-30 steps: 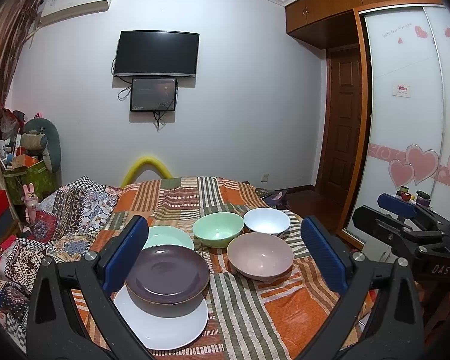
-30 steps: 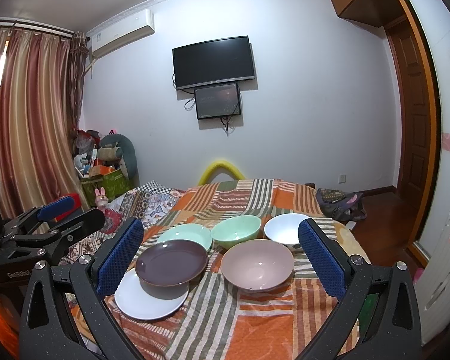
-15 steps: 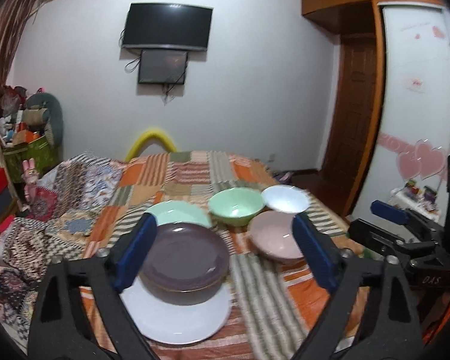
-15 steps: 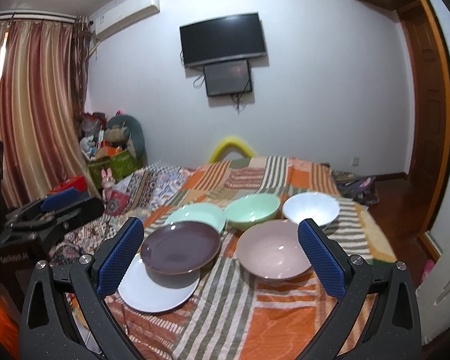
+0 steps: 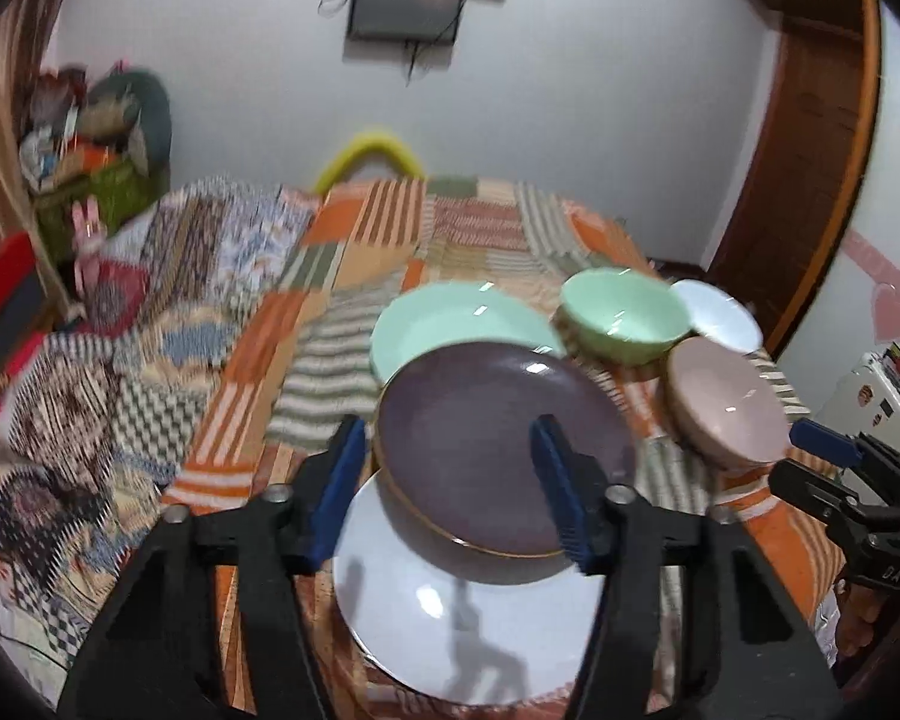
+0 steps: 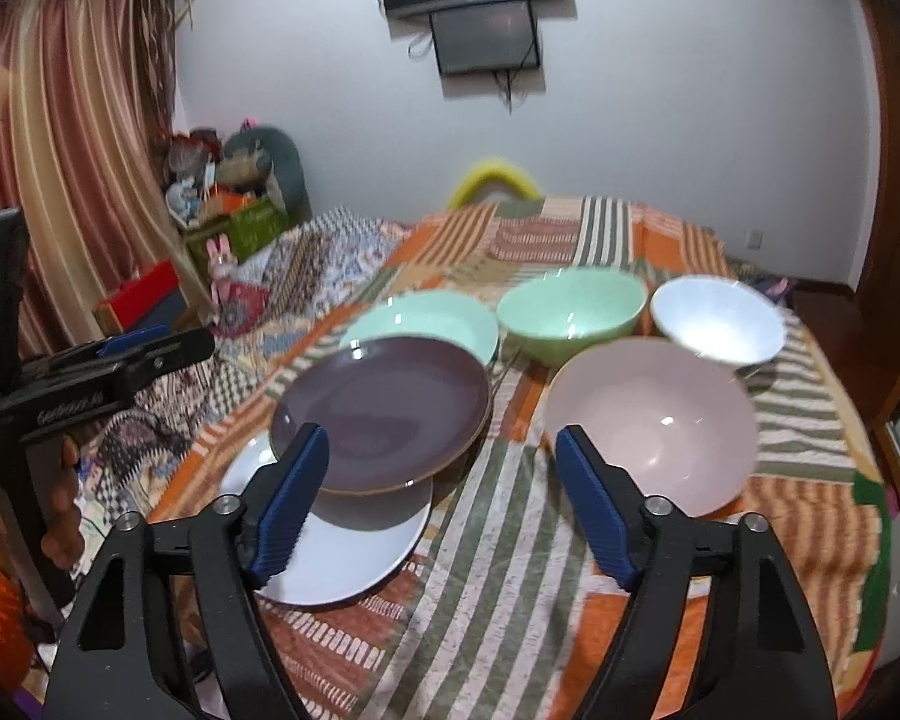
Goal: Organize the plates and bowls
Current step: 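Reach the right gripper to the dark purple plate rim and grasp it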
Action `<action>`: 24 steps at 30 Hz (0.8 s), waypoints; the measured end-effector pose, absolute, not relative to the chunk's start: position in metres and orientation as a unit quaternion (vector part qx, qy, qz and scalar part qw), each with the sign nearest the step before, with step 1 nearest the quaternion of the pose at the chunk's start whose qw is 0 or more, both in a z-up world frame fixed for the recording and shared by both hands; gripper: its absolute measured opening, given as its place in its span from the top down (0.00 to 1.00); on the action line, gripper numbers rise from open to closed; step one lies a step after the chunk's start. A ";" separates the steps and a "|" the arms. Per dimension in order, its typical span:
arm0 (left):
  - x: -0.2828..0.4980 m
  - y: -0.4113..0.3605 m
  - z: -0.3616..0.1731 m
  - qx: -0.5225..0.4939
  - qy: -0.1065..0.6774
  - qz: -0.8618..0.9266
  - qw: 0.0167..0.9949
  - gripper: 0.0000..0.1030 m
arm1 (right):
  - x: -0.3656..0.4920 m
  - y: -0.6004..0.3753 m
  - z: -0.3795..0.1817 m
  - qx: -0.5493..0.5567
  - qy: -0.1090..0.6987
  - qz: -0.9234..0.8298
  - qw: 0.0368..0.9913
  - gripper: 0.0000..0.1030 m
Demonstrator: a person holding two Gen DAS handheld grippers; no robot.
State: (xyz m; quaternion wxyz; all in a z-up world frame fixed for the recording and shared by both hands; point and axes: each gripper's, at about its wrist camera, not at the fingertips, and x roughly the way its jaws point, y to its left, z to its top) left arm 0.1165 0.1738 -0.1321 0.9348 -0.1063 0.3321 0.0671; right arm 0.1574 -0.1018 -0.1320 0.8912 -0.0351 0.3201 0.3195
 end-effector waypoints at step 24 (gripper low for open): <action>0.202 0.228 -0.214 -0.146 0.423 0.044 0.893 0.79 | 0.222 -0.057 -0.205 -0.040 0.415 0.279 0.865 0.61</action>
